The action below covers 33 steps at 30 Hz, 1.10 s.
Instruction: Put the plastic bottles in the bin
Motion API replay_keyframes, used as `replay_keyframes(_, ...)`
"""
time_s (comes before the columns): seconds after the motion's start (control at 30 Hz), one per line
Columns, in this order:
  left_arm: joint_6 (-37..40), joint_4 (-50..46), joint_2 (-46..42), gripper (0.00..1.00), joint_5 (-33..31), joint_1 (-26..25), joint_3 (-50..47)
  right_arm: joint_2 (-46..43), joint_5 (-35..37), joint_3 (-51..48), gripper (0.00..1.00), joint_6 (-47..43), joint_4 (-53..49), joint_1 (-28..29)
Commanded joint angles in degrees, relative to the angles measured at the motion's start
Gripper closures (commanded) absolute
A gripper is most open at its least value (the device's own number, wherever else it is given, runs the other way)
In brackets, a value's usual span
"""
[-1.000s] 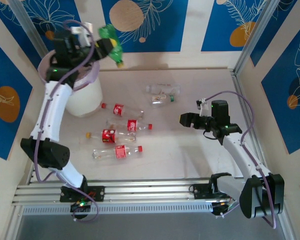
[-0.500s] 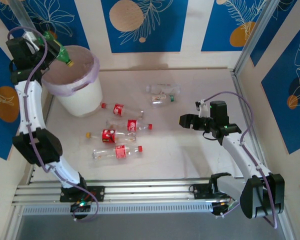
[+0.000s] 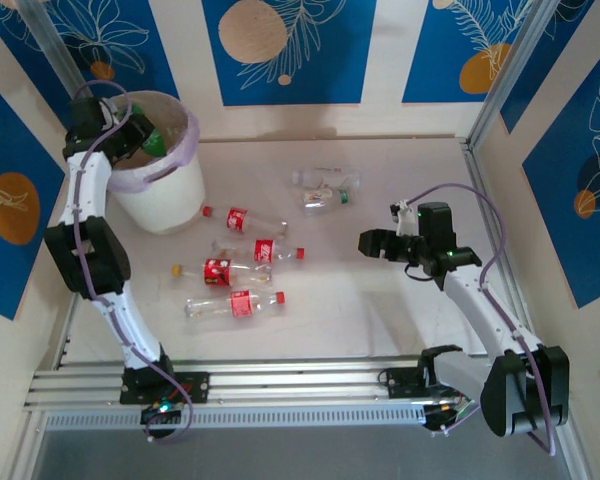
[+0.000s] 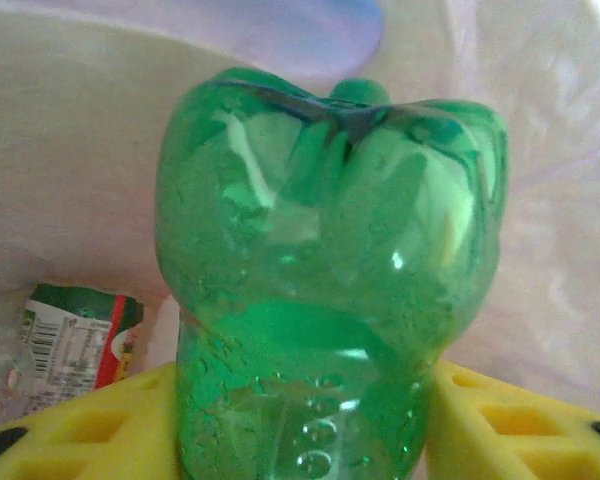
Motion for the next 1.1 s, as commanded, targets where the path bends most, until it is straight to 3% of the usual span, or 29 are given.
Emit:
replay_keyframes(0.0, 2.13, -0.99, 2.18, 0.33, -0.34, -0.29, 0.89, 0.71, 0.37, 0.11, 0.25, -1.06, -1.34, 0.37)
replay_keyframes(0.23, 4.18, -2.87, 4.25, 0.01, -0.36, -0.36, 2.49, 1.42, 1.68, 0.38, 0.25, -1.42, -1.99, 1.41)
replay_keyframes(0.5, 5.7, -4.27, 2.66, 0.0, -0.38, -0.36, 4.31, 1.53, 2.58, 1.68, 0.25, -1.6, -2.96, 2.18)
replay_keyframes(0.67, 10.42, -9.15, -0.35, 0.0, -2.82, -0.19, 8.3, 2.72, 4.42, 4.25, 0.25, -1.65, -3.9, 2.65)
replay_keyframes(0.93, 19.34, -15.93, -7.97, 0.0, -8.02, 0.06, 11.4, 9.87, 16.07, 13.71, 0.25, -1.92, -6.92, 5.33)
replay_keyframes(1.07, 21.83, -18.72, -11.99, 0.0, -7.92, -0.01, 10.17, 15.64, 20.82, 21.25, 0.25, -4.47, -9.73, 11.12)
